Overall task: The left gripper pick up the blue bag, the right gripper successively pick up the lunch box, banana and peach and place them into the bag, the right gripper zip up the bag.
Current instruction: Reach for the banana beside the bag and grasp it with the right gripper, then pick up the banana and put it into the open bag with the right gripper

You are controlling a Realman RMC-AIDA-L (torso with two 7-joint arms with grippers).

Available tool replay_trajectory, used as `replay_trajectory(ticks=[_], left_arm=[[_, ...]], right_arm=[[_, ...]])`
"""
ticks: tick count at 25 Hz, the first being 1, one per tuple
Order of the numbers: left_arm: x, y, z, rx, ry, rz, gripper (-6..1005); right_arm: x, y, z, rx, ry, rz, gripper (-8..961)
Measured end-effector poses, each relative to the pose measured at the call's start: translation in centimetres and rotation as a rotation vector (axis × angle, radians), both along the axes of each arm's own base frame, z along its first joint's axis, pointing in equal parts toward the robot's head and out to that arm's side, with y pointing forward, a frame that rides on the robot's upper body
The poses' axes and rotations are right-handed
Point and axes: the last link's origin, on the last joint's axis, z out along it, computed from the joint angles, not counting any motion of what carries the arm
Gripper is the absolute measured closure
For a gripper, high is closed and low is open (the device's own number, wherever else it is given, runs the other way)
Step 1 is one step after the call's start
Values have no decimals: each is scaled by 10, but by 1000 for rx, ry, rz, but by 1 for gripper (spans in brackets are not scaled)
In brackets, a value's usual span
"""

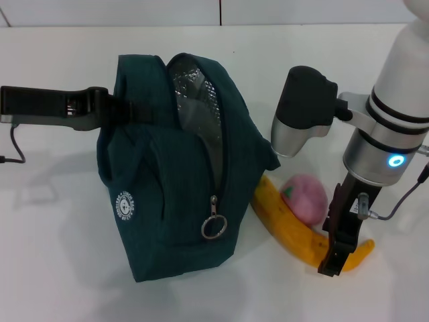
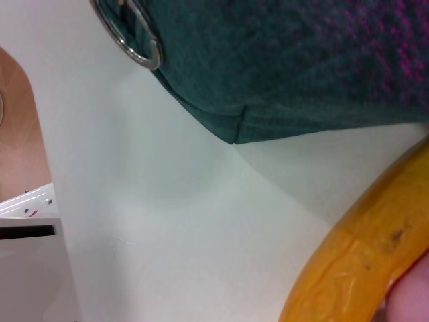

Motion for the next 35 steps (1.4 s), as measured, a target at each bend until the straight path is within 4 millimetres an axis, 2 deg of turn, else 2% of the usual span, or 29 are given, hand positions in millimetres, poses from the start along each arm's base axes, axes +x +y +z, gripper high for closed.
replay_trajectory(ticks=[19, 26, 30, 35], left_arm=[[0, -1, -2, -2, -4, 1, 960], [-2, -2, -2, -1, -6, 6, 960], [-3, -2, 0, 5, -9, 8, 960], [-4, -3, 3, 17, -20, 4, 960]], right_arm=[[2, -7, -11, -13, -34, 22, 171], [-4, -8, -10, -9, -34, 38, 399], [-12, -11, -3, -32, -38, 52, 503], [-21, -8, 15, -25, 9, 13, 503]])
